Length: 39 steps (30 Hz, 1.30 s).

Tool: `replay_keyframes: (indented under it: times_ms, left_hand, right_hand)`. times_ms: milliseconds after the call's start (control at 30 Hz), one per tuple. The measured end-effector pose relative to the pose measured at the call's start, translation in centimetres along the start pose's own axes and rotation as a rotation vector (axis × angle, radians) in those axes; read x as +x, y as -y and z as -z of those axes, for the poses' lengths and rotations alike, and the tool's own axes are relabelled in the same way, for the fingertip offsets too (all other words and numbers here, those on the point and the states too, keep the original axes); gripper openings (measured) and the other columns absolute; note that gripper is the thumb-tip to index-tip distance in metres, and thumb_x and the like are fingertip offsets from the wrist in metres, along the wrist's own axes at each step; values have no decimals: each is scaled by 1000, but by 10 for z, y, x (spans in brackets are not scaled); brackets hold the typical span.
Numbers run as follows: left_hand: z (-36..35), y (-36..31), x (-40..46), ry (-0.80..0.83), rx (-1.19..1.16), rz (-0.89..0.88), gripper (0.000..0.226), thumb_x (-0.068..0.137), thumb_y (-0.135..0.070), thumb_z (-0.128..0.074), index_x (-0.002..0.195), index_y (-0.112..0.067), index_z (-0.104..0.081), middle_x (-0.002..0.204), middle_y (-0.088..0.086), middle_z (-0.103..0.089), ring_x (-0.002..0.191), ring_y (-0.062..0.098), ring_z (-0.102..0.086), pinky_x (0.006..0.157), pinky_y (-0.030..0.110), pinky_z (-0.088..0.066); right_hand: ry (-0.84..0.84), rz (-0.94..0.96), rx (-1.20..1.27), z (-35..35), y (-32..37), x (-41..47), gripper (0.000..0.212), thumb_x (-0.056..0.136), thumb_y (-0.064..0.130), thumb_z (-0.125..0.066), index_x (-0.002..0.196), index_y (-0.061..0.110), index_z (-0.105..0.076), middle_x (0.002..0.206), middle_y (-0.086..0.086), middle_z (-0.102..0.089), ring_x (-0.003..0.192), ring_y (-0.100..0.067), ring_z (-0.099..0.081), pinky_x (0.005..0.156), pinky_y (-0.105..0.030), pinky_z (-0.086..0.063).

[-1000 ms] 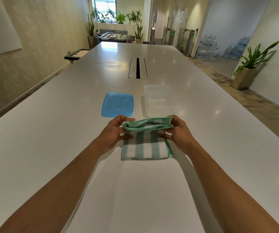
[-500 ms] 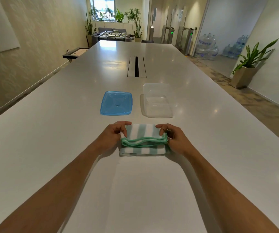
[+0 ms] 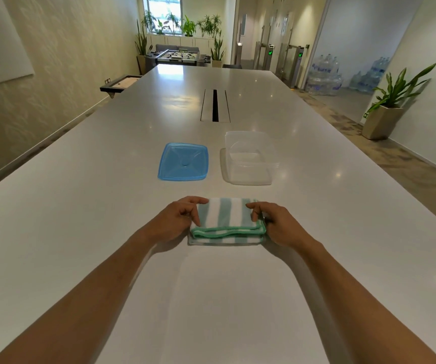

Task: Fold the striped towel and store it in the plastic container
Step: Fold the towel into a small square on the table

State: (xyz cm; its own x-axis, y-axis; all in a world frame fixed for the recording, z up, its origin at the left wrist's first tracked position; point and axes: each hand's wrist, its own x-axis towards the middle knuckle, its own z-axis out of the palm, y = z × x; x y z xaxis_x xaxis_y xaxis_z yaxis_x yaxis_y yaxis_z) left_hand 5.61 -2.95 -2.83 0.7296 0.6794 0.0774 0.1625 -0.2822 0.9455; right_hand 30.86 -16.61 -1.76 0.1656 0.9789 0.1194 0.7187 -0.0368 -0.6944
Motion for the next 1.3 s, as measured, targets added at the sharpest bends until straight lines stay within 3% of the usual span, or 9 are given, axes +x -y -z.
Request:
replay_keyframes:
  times_ms: [133,267,400,500,600,767,1000,1133,1300]
  left_hand:
    - [11,-25,9,-25,204,34,18,65,-25,-48,57,-26,-64,126,-3,-58,117,20,-51,89,28,-42]
    - [4,-50,20,-245,518,-102,25,72,-42,-44,67,-23,-59,94,-1,-65,94,23,-57,80,41,-44]
    - [-24,-61,35,-515,688,-193,17,91,-28,-51,79,-16,-56,87,4,-59,86,24,-54,73,34,-38]
    - [-44,-37,38,-278,765,-151,29,98,-32,-40,116,-17,-57,121,6,-61,113,25,-54,95,41,-40]
    - [-57,-3,24,-102,840,-42,49,101,-45,-20,142,-26,-38,150,-3,-40,144,18,-24,115,50,-20]
    - [-56,5,22,-109,852,-7,58,96,-55,-14,149,-32,-23,160,-6,-19,149,16,-5,119,51,-9]
    - [-33,-14,32,16,956,188,63,93,-55,-39,149,-31,-23,157,1,-28,143,24,-26,115,45,-24]
    - [-1,-41,47,198,785,364,77,74,-50,-73,139,-26,-40,136,2,-51,114,21,-50,97,38,-44]
    - [6,-53,50,295,758,250,52,65,-41,-83,106,-24,-55,100,-5,-59,86,14,-55,66,27,-42]
  right_hand:
    - [-179,-9,-92,15,34,3,35,65,23,-33,79,22,-66,119,-3,-70,114,-24,-60,99,-34,-45]
    - [-398,69,-202,10,63,17,32,78,2,-47,98,11,-70,116,-11,-71,106,-30,-63,93,-38,-48]
    - [-319,143,-276,-16,68,34,39,88,8,-47,124,9,-63,130,-13,-63,120,-29,-57,103,-43,-43]
    - [-112,97,-439,-38,52,37,48,100,31,-32,143,13,-44,150,-10,-44,140,-27,-37,113,-48,-31]
    - [59,-40,-521,-53,31,26,57,102,45,-18,154,22,-20,163,2,-18,150,-16,-10,120,-48,-9]
    - [57,-87,-492,-55,25,24,61,99,56,-14,154,32,-9,165,6,-7,151,-15,0,121,-50,-5]
    - [48,-101,-472,-55,24,23,62,98,58,-20,154,34,-11,164,1,-11,151,-20,-3,120,-52,-10]
    - [-8,-60,-453,-51,25,21,68,94,60,-29,153,28,-18,162,-3,-20,149,-22,-12,119,-52,-15]
    - [76,-2,-473,-32,27,25,84,83,71,-38,152,25,-23,160,-3,-24,149,-22,-13,119,-54,-12]
